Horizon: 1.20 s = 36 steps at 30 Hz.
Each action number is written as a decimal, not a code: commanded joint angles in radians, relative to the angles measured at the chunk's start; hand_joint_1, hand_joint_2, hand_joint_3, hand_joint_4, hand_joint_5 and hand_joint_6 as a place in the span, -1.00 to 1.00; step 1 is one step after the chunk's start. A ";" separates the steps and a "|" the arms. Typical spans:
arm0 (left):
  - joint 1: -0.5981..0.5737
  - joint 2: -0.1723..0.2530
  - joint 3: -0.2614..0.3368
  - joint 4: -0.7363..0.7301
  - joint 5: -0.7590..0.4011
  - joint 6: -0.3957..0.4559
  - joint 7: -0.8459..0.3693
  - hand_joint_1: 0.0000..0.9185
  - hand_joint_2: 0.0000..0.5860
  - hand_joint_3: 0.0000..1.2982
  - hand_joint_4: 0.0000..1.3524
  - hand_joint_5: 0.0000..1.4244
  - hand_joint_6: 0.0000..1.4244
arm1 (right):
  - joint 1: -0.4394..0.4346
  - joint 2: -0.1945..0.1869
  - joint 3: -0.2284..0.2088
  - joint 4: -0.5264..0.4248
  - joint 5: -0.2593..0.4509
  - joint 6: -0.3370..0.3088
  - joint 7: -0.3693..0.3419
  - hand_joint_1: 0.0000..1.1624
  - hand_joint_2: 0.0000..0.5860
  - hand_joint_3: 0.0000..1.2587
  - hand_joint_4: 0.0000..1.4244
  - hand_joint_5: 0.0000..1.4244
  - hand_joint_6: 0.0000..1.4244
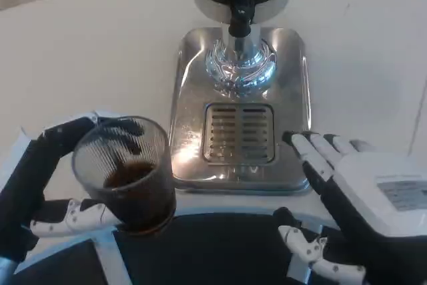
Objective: Grasp the cup under the faucet to collect the drink, then remove the cup.
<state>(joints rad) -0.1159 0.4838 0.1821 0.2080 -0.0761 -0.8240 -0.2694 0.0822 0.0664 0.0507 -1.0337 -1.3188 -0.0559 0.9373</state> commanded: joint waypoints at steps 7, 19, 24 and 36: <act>0.072 0.014 0.027 -0.091 -0.067 -0.044 -0.062 0.31 -0.96 0.47 0.66 0.78 -0.39 | 0.034 0.031 0.096 -0.014 -0.052 -0.062 0.014 -0.60 0.68 -0.99 -1.00 -1.00 -1.00; 0.092 0.004 0.017 -0.137 -0.076 -0.047 -0.102 0.32 -0.98 0.47 0.66 0.78 -0.38 | 0.140 0.059 0.128 -0.014 -0.037 -0.160 -0.034 -0.59 0.70 -0.99 -1.00 -1.00 -1.00; 0.089 0.001 0.014 -0.134 -0.075 -0.049 -0.111 0.32 -0.98 0.47 0.66 0.78 -0.38 | 0.188 0.081 0.109 -0.014 -0.008 -0.215 -0.058 -0.57 0.69 -0.99 -1.00 -1.00 -1.00; 0.087 -0.011 0.001 -0.138 -0.065 -0.049 -0.119 0.33 -1.00 0.47 0.66 0.78 -0.38 | 0.223 0.117 0.046 -0.014 0.037 -0.285 -0.072 -0.55 0.69 -1.00 -1.00 -1.00 -1.00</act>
<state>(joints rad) -0.0330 0.4802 0.1818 0.0905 -0.1220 -0.8414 -0.3883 0.2717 0.0609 0.0959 -1.0337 -1.2952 -0.3283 0.8726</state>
